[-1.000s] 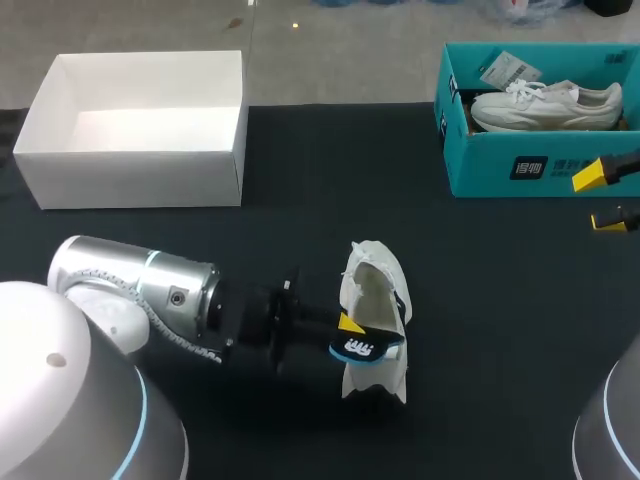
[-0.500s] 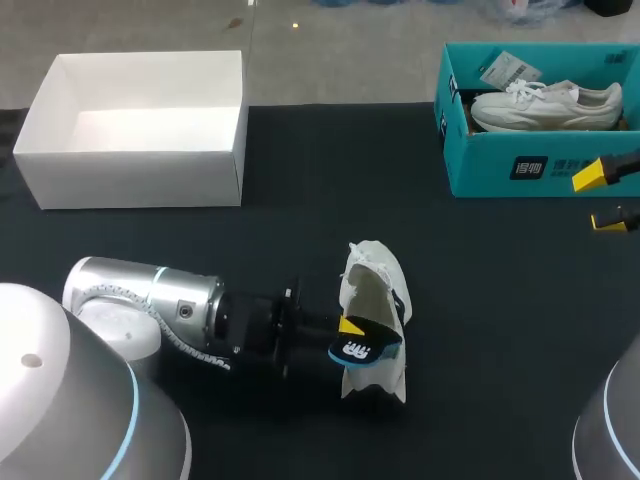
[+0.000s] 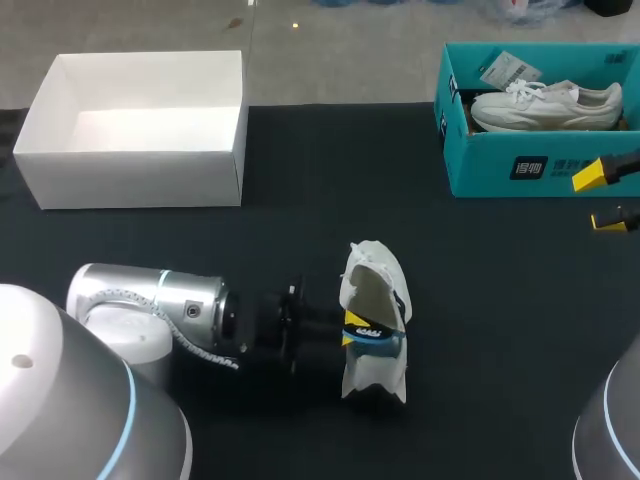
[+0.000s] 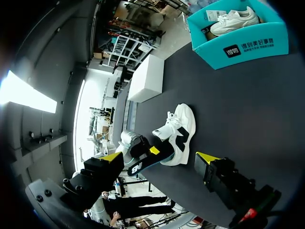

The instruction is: Take the shoe out of the shoebox, open the shoe tongue, remove and reinsert the insole, then place the shoe into the shoebox

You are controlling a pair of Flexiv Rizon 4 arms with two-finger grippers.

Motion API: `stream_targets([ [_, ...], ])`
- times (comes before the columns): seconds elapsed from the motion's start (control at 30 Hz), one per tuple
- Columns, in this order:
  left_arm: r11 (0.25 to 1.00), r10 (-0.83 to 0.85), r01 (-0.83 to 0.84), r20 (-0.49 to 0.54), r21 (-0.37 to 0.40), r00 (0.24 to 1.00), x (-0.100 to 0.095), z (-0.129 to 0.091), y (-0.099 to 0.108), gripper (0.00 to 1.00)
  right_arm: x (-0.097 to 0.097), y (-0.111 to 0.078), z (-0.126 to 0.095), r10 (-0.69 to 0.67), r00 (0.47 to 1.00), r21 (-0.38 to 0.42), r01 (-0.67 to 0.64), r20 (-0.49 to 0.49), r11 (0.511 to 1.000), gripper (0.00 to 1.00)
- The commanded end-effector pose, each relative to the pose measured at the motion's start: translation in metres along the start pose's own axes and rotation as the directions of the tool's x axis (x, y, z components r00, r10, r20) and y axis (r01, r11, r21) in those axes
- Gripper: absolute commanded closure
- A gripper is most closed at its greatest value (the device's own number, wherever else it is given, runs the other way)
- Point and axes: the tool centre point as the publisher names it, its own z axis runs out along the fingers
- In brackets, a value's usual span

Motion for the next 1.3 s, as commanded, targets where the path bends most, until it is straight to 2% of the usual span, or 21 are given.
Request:
stream_targets([
  [0.03,1.000,-0.010,0.010,0.000,-0.003,1.000,-0.001,0.006,0.009,1.00,0.000,0.000,0.000,0.001,1.000,0.000,-0.001,0.001,1.000,0.00],
  [0.83,1.000,-0.010,0.010,0.000,-0.003,1.000,-0.001,0.006,0.009,1.00,0.000,0.000,0.000,0.001,1.000,0.000,-0.001,0.001,1.000,0.00],
  [0.9,0.998,0.011,-0.014,-0.042,-0.068,0.999,0.000,0.004,0.014,1.00,0.000,0.000,0.000,0.001,1.000,0.000,-0.001,0.001,1.000,0.00],
  [1.07,0.990,0.050,-0.063,-0.105,-0.123,0.993,0.003,0.007,0.020,1.00,0.000,0.000,0.000,0.001,1.000,0.000,-0.001,0.001,1.000,0.00],
  [1.3,0.984,0.038,-0.061,-0.134,-0.168,0.990,0.004,0.010,0.044,1.00,0.000,0.000,0.000,0.001,1.000,0.000,-0.001,0.001,1.000,0.00],
])
